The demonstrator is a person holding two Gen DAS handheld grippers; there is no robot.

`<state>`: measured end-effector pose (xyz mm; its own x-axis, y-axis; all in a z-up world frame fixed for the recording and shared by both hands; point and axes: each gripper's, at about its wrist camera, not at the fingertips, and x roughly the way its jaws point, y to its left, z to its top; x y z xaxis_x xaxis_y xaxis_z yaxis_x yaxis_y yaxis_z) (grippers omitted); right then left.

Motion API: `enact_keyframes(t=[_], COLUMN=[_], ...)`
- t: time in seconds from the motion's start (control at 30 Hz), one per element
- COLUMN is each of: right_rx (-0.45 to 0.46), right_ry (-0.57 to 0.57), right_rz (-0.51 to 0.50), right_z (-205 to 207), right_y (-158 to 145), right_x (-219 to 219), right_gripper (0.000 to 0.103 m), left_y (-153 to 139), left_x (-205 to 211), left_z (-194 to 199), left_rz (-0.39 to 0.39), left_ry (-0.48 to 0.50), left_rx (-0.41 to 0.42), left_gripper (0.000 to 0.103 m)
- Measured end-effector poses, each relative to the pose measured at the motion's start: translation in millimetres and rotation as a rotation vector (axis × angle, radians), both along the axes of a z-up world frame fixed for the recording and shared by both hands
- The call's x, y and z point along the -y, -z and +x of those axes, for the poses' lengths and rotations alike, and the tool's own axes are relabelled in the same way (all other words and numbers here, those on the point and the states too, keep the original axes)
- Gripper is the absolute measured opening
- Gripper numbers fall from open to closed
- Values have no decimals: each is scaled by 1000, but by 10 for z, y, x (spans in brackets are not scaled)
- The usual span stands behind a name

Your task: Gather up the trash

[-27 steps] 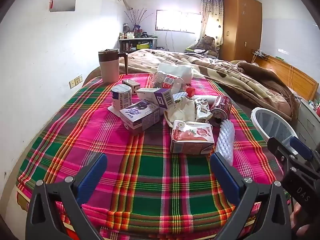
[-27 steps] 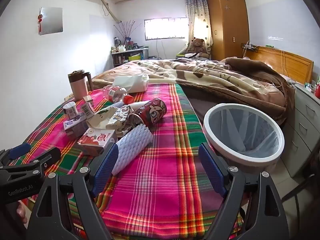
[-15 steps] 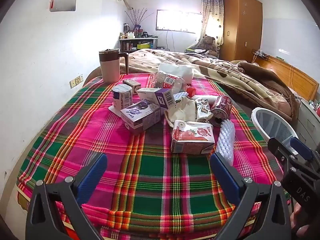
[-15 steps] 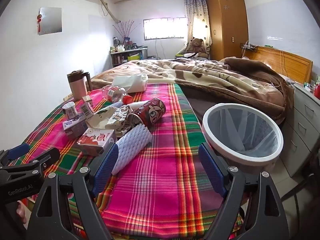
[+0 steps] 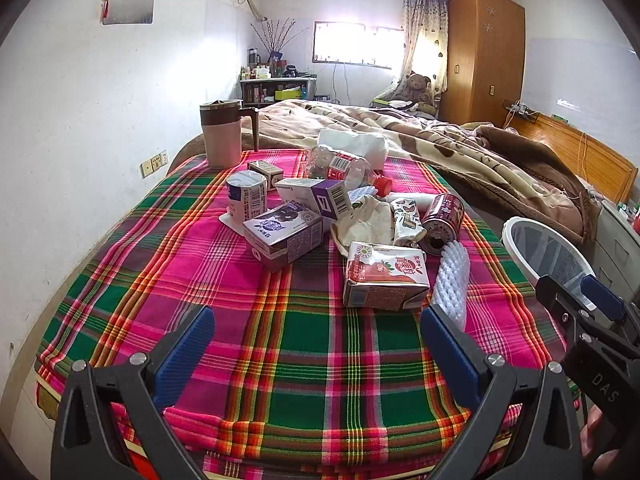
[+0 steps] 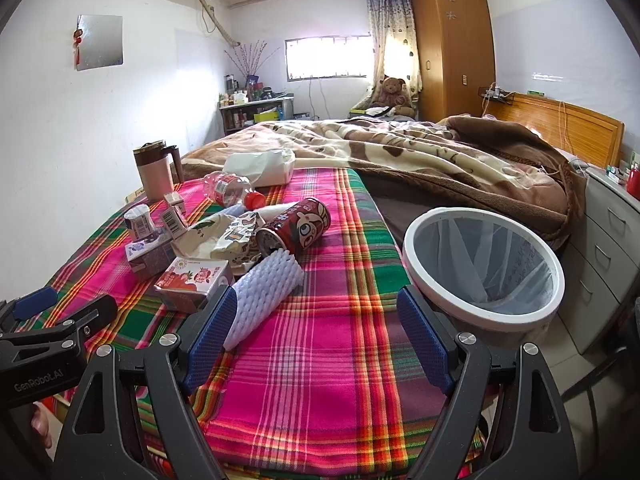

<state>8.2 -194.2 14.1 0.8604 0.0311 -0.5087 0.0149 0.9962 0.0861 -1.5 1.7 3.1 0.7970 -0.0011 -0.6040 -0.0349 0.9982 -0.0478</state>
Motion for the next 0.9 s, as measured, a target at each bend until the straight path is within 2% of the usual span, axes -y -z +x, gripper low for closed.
enact_keyframes(t=[0.9], right_rx=[-1], right_ry=[3], right_rz=[-1], right_z=[-22], right_y=[-28], right_x=[5], right_gripper=[84], left_y=[-29], left_x=[-13], left_z=[-18], left_rz=[2], left_ry=[-3], left_rx=[7], left_gripper=[103])
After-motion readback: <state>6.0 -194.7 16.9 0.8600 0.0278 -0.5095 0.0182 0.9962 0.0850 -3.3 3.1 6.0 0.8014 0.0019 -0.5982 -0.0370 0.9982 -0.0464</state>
